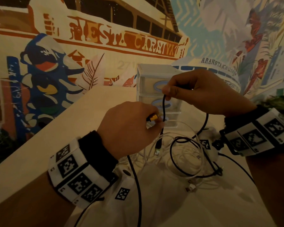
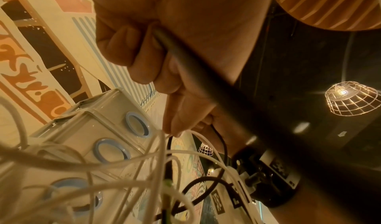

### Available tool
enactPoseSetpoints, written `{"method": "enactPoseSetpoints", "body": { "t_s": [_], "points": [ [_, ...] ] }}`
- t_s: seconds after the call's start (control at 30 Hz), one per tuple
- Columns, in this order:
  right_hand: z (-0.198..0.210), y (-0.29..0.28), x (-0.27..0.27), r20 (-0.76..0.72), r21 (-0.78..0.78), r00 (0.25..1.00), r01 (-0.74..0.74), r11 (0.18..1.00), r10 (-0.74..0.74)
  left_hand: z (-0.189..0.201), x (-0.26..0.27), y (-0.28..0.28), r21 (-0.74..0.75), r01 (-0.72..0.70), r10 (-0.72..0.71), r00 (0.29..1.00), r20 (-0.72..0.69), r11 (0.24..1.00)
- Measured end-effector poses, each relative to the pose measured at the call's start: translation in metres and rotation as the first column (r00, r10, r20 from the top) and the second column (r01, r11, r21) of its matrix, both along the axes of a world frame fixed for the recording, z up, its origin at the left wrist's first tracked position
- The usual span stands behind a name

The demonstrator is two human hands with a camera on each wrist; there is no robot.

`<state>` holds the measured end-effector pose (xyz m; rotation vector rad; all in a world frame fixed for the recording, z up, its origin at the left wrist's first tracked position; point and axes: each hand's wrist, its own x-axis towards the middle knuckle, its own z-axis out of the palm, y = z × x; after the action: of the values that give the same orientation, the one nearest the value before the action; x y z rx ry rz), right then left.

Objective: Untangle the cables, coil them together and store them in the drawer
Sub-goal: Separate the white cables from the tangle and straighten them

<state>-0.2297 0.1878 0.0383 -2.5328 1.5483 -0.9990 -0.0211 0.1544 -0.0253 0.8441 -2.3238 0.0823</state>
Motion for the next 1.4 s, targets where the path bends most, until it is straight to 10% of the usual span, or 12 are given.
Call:
{"method": "enactPoseSetpoints", "body": {
  "t_s": [0.77, 0.97, 1.13, 1.4],
  "points": [
    [0.007, -0.012, -0.045, 0.114, -0.243, 0.946, 0.321, 0.915, -0.302, 0.003, 0.008, -0.001, 0.068, -0.074, 0.057, 0.973, 0.223, 0.995],
    [0.013, 0.005, -0.010, 0.045, -0.237, 0.994, 0.103, 0.966, -0.095, 0.012, 0.001, 0.005, 0.054, -0.061, 0.068, 0.986, -0.151, 0.997],
    [0.010, 0.009, 0.011, -0.029, -0.152, 0.995, -0.103, 0.983, 0.099, 0.007, -0.001, 0.004, 0.030, -0.008, 0.012, 0.990, -0.143, 1.000],
    [0.000, -0.008, -0.040, -0.204, 0.078, 0.957, 0.225, 0.971, -0.205, 0.013, 0.012, -0.011, -0.039, -0.194, 0.175, 0.944, -0.278, 0.980]
  ]
}}
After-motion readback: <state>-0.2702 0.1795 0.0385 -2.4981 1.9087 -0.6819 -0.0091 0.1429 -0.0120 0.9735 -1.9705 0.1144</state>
